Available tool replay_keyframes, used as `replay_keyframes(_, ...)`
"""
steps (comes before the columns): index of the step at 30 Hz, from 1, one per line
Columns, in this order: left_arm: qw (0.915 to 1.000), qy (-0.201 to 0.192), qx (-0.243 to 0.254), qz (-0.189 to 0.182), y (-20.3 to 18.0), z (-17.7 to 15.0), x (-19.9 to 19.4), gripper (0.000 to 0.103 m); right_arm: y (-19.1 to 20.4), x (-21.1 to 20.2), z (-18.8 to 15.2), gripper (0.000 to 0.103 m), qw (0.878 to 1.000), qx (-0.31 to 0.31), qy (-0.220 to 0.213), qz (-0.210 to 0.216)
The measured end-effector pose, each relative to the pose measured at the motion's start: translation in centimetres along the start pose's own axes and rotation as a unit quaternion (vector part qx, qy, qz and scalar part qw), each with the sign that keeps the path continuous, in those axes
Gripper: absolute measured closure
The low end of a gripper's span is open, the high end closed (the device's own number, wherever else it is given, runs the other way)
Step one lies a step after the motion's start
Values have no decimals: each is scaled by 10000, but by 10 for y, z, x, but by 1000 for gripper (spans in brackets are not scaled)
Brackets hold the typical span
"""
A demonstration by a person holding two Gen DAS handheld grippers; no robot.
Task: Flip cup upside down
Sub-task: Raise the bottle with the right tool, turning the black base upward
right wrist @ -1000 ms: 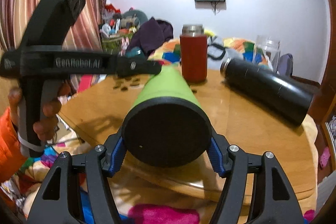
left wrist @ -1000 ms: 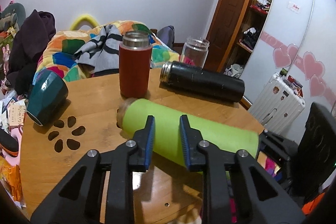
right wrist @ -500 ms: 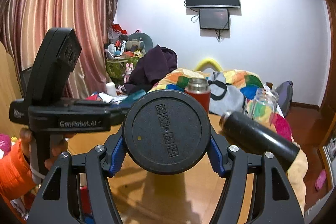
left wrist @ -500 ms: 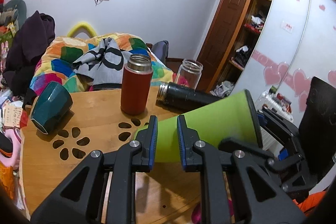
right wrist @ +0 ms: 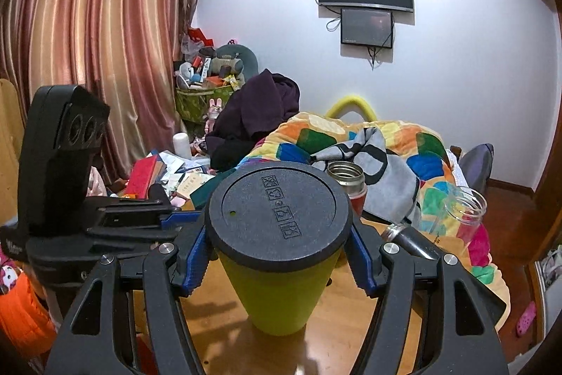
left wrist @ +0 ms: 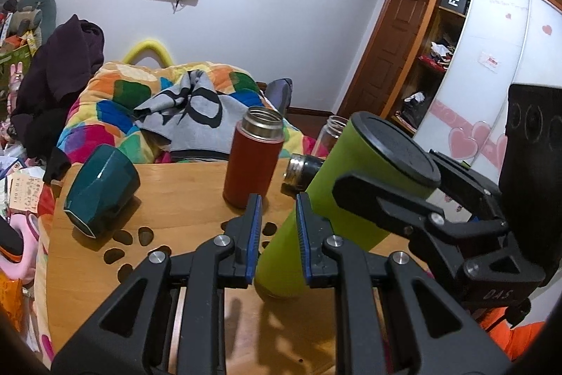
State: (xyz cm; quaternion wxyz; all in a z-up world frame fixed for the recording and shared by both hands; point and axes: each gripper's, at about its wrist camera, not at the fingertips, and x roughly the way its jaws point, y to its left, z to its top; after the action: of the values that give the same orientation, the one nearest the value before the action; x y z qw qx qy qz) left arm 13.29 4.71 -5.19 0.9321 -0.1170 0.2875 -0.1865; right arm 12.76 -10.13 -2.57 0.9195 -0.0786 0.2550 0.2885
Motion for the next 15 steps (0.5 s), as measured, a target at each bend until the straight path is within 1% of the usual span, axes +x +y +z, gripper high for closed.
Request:
replay_keyframes(2,10000,4,-53,29,4,1,2,85,-1,3,2,40,10000,11,48,17)
replay_keyframes(5,9999,42,-162,-24,10,2,4,85,-4,9,6,40,9999,63,119,43)
replay_keyframes(10,9999,65,-120,12,10,1,6,85,-6,11,7,40,9998,97,135,63)
replay_keyframes(15,9997,127,-161,164,12,2,7,85,-4,15,4,40,9997,109,213,93)
